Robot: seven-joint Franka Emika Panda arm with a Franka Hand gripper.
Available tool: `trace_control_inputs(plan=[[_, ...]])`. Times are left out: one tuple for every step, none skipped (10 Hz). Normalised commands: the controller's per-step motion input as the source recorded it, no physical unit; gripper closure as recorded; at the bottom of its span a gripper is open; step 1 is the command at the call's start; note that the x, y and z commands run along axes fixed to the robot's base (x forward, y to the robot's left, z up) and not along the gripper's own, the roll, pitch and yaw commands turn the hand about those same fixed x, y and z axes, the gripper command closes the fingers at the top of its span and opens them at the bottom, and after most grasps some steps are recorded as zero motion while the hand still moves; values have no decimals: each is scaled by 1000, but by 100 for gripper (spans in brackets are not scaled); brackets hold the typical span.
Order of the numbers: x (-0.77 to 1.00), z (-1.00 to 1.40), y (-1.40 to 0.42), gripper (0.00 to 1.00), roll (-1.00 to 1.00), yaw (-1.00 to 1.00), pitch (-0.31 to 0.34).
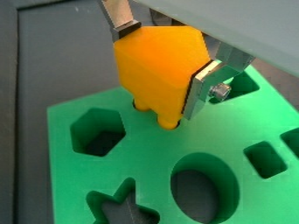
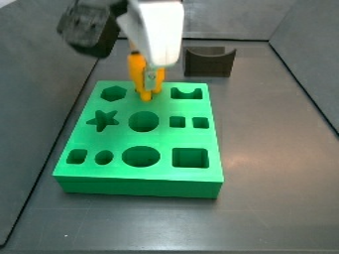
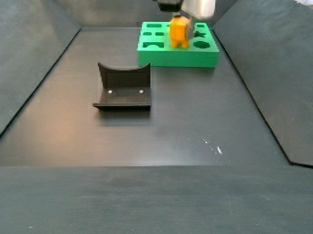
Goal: Insert the 3 prong object.
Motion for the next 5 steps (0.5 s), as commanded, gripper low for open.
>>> trace_control_inputs(plan=[[-83, -454, -71, 100, 144, 0, -287], [-51, -469, -83, 100, 177, 0, -256], [0, -343, -3, 100, 109, 0, -121], [0, 0, 20, 100, -33, 0, 0], [0, 0, 0, 100, -6, 0, 0]])
